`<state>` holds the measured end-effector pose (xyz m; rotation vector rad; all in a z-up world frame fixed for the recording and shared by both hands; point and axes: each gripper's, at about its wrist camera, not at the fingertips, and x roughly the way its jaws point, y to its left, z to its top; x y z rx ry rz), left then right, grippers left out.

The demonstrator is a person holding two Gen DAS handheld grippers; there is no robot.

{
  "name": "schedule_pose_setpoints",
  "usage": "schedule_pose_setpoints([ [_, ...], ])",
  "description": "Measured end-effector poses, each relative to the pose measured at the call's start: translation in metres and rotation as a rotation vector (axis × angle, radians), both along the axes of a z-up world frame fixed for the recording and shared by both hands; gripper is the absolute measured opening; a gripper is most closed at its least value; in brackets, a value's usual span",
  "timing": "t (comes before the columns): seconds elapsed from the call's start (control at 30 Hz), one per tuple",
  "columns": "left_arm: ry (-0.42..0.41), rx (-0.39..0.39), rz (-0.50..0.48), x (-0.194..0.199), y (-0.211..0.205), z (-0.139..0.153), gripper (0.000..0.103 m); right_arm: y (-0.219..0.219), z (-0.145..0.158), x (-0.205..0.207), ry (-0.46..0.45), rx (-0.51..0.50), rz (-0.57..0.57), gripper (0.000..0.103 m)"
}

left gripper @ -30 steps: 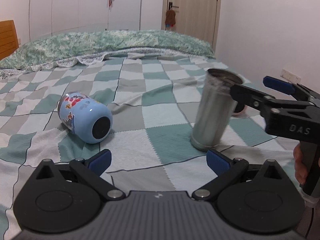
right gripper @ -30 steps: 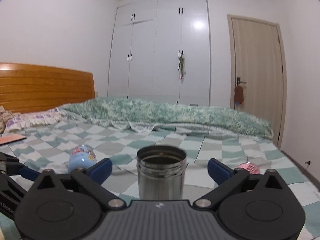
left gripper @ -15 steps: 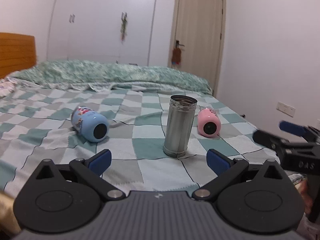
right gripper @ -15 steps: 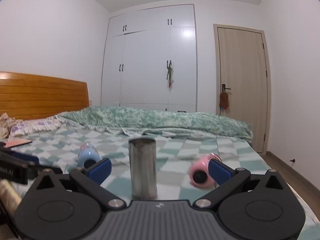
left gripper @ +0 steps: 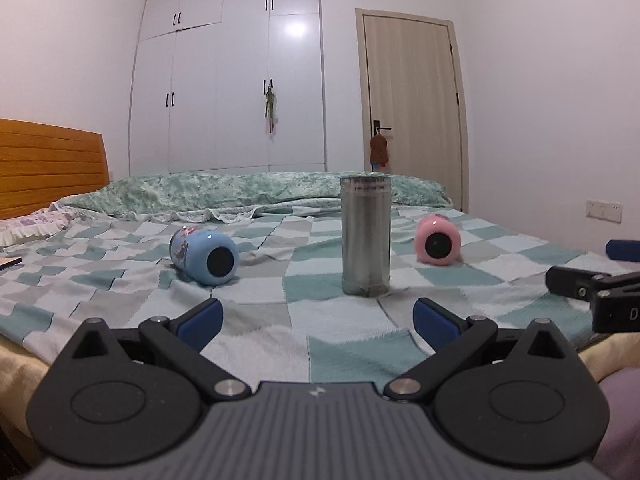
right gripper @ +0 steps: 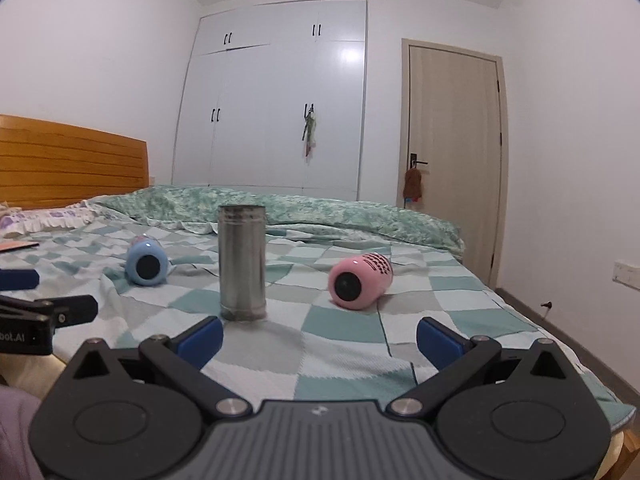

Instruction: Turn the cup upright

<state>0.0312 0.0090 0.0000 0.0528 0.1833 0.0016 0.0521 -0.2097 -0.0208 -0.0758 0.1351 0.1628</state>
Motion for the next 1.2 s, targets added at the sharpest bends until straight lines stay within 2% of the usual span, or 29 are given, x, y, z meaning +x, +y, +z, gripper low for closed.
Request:
schedule_pose_setpoints([
  [0.33,-0.045,0.018,0.01,-0.01,0.001,-0.005,0.103,-0.002,-0.002,-0.007,-0.058,0.009,-0.019,0.103],
  [1.2,-0.051,0.007,0.006,-0.011,0.004,-0.006,0.103,-0.002,-0.003,-0.007,-0.064,0.007,-0.017,0.103],
])
